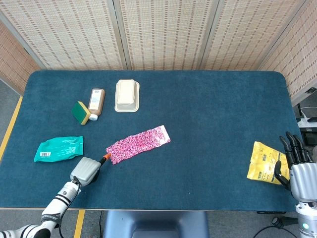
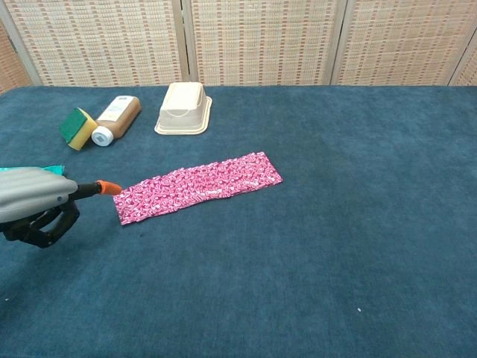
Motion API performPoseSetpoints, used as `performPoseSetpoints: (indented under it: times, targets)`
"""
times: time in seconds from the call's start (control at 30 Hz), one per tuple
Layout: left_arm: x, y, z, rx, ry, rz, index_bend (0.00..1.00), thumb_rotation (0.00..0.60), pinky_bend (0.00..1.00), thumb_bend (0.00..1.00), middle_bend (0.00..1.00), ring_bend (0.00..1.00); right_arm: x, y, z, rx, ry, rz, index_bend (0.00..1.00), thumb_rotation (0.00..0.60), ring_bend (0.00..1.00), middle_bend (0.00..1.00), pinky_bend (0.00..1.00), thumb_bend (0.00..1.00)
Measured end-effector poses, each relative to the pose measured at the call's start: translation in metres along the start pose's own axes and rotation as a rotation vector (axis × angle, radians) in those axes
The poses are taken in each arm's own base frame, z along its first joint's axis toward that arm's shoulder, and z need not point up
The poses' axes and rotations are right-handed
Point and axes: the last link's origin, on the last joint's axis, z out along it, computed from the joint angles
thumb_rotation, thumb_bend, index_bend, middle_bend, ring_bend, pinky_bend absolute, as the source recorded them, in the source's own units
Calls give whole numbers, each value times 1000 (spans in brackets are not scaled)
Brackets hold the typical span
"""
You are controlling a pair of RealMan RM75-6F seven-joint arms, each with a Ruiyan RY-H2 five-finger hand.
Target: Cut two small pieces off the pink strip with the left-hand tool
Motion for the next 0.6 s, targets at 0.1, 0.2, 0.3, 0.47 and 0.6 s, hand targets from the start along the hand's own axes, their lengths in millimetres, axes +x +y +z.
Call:
performPoseSetpoints:
  times: [0.1, 0.2, 0.3, 0.47, 0.6]
  targets:
    - [0, 7, 9, -3, -21, 7, 0, 600, 605, 825, 682, 736, 0, 0, 0, 0, -4, 1, 0, 600, 0, 0, 210, 624]
    - [-1, 13, 17, -6, -43, 9, 0, 600, 607, 825, 682, 738, -1, 0, 0, 0, -5, 5, 0, 600, 0, 0, 210, 624]
    - [-1, 16, 21, -11, -54, 16, 0, 600, 608, 825, 682, 739, -1, 0, 0, 1, -5, 7, 0, 600, 0, 0, 210, 624]
    - [-4, 19, 26, -5, -74, 19, 0, 600, 608, 824, 681, 742, 0, 0, 1, 2, -5, 17, 0, 600, 0, 0, 210, 624]
    - [-10, 21, 30, 3, -106, 29, 0, 600, 608, 825, 681, 743, 0, 0, 1, 2, -4, 23, 0, 600, 0, 0, 210, 624]
